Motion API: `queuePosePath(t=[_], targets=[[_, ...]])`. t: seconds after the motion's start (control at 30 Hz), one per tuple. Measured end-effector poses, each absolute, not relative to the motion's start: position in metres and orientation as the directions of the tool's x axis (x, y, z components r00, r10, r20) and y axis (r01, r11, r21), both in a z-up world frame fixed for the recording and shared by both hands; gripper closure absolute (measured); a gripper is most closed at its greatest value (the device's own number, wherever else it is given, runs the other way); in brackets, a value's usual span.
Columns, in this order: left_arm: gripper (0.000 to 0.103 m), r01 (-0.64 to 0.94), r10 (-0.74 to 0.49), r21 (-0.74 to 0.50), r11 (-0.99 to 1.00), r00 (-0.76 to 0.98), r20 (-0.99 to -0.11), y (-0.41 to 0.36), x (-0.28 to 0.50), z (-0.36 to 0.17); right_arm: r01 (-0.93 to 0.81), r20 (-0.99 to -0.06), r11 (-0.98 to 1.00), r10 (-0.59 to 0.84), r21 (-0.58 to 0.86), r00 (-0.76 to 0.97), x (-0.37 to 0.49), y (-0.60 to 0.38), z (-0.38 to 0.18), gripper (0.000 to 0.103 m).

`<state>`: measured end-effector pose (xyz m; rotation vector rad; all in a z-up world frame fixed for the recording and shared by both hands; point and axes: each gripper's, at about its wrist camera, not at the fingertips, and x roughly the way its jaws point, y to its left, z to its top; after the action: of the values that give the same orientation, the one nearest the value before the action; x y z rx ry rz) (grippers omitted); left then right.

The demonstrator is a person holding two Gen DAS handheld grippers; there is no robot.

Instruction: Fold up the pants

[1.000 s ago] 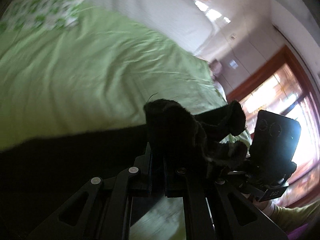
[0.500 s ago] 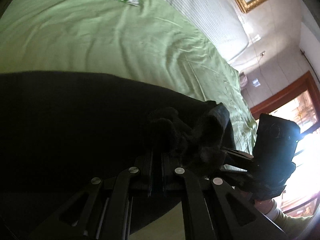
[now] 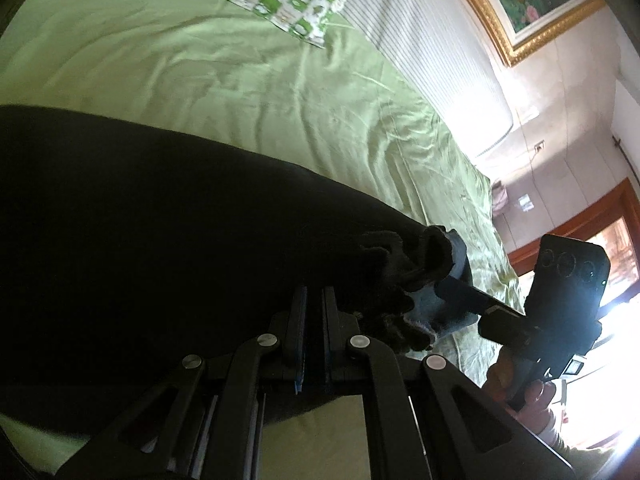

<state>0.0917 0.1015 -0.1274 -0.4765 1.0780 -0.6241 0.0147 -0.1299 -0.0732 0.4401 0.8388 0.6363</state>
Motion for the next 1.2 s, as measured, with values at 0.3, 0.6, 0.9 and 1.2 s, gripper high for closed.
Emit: queuePosePath(t=[0.3, 0.6, 0.9, 1.2], targets=[[0.099, 0.140, -0.629, -0.640, 0.756, 0.427, -0.650, 0.137, 0.064, -0.115, -0.382, -0.546, 0.728, 0.683, 0.570, 0.486, 0.023, -0.112, -0.061, 0.045], [0.099, 0.001, -0.576, -0.681, 0.732, 0.535, -0.618, 0.197, 0.025, -0.102, -0.461, -0.557, 0.712, 0.702, 0.530, 0.445, 0.043, -0.077, -0.047, 0.045], [0.095, -0.102, -0.534, -0.709, 0.698, 0.586, -0.610, 0.241, 0.004, -0.106, -0.523, -0.573, 0.680, 0.726, 0.514, 0.381, 0.070, -0.033, -0.041, 0.044], [0.093, -0.199, -0.460, -0.693, 0.693, 0.618, -0.638, 0.268, -0.010, -0.110, -0.570, -0.584, 0.652, 0.739, 0.499, 0.335, 0.087, 0.003, -0.037, 0.041]])
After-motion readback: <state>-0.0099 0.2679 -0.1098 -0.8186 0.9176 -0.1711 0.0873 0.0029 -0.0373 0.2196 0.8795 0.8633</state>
